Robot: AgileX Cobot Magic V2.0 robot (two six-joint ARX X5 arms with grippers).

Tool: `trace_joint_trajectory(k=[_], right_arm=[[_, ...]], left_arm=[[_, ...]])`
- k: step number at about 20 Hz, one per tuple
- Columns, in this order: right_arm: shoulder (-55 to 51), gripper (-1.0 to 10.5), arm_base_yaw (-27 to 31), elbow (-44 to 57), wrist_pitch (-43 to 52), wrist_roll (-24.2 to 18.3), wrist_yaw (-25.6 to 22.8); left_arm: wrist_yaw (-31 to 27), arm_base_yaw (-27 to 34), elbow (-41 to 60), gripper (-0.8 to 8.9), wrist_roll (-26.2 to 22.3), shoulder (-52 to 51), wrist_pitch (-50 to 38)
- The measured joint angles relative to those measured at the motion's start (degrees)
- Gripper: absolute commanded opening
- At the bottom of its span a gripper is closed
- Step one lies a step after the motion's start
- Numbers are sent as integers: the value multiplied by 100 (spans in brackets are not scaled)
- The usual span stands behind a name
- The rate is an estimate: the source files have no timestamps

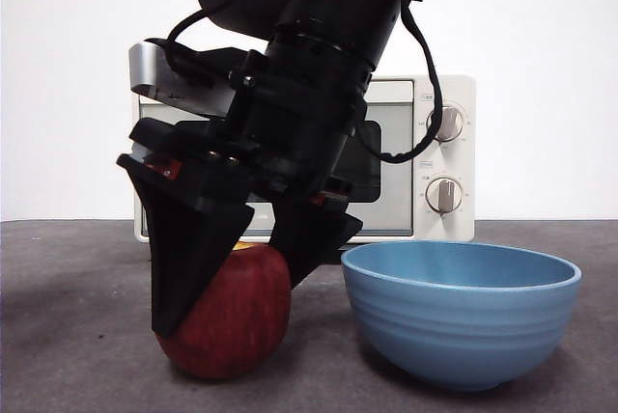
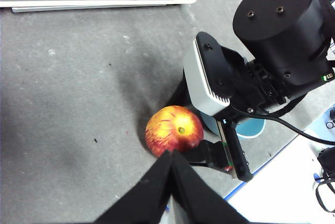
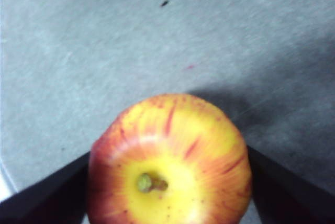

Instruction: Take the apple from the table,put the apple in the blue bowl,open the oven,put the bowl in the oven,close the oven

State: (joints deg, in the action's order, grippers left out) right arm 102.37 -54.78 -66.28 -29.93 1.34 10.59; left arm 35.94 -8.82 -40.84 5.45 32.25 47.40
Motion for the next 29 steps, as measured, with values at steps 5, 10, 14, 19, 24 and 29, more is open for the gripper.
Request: trace_joint_trajectory(k=[5,10,14,19,24,29], right_arm=[[0,338,-52,-153,-173,31,-13],[-98,337,-61,-1143,-813,39,-17],[-800,338,-9,-1307,-1491,28,-229],[-1853,338,291,-1228,-2017,13,-415],[-2857,338,610,-245,-1937,13,-433],[-3357,338,717,1025,-1298,116,-437]], left_arm=[[0,0,0,7,0,0,-2],[0,0,0,7,-2,0,-2],[0,0,0,7,-2,0,-2],[0,0,0,7,-2,0,-2],[0,0,0,7,-2,0,-2],[0,0,0,7,-2,0,-4]])
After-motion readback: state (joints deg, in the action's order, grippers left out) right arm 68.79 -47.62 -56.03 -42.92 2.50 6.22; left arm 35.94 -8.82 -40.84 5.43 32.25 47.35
